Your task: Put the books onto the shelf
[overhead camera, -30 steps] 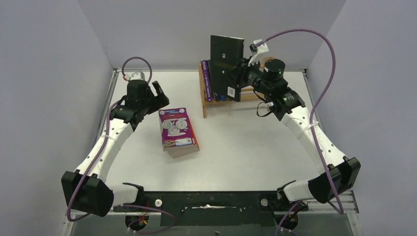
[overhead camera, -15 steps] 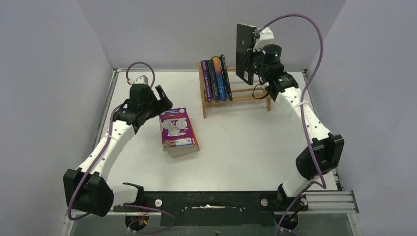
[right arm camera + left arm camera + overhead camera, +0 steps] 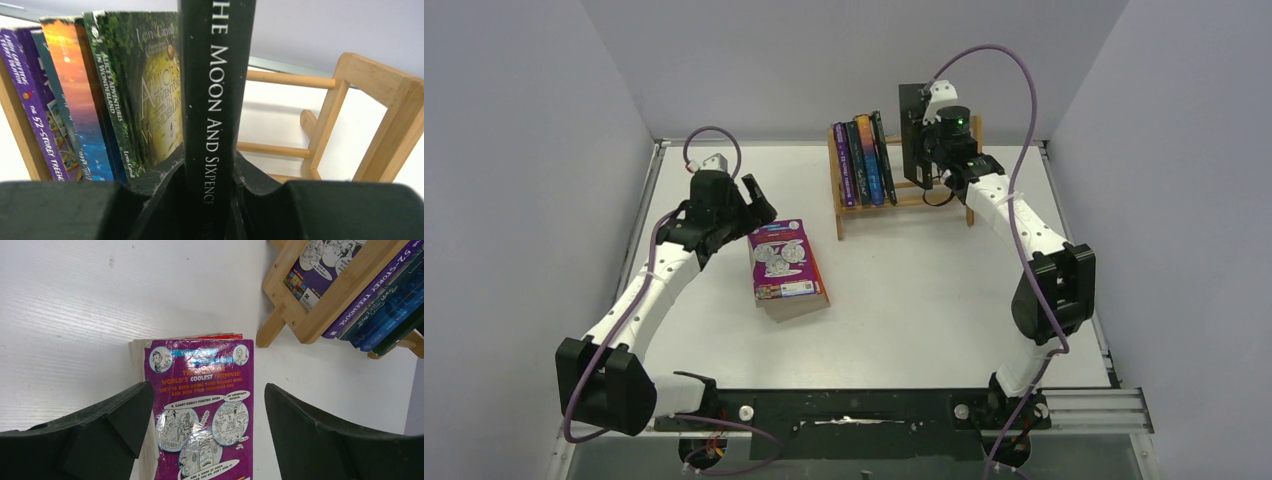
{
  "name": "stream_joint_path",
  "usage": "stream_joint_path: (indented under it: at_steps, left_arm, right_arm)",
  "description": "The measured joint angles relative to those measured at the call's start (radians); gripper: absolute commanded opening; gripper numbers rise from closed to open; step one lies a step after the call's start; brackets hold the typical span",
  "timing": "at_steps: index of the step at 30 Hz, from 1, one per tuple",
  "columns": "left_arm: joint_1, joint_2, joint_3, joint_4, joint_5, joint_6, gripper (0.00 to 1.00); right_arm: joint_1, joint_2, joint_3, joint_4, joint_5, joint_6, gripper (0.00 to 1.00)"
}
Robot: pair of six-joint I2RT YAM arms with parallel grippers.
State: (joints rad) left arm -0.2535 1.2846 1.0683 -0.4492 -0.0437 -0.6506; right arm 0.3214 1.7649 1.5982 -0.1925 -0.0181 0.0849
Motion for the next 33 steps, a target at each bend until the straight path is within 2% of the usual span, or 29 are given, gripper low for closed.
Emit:
stream_joint_path:
  at_steps: [17,28,33]
  left_arm:
    - [0.000,0.000,0.000,-0.001,0.000,0.000,0.82]
    - [0.000,-0.002,-0.019,-0.003,0.000,0.000,0.82]
    - [0.000,-0.010,-0.026,-0.005,0.001,0.000,0.82]
  right_arm:
    - [0.008,0.109,-0.045,0.047,-0.008,0.034,0.00]
    - [0.048,0.192,-0.040,0.137,0.018,0.035,0.00]
    - [0.058,0.213,-0.021,0.146,0.040,0.037,0.09]
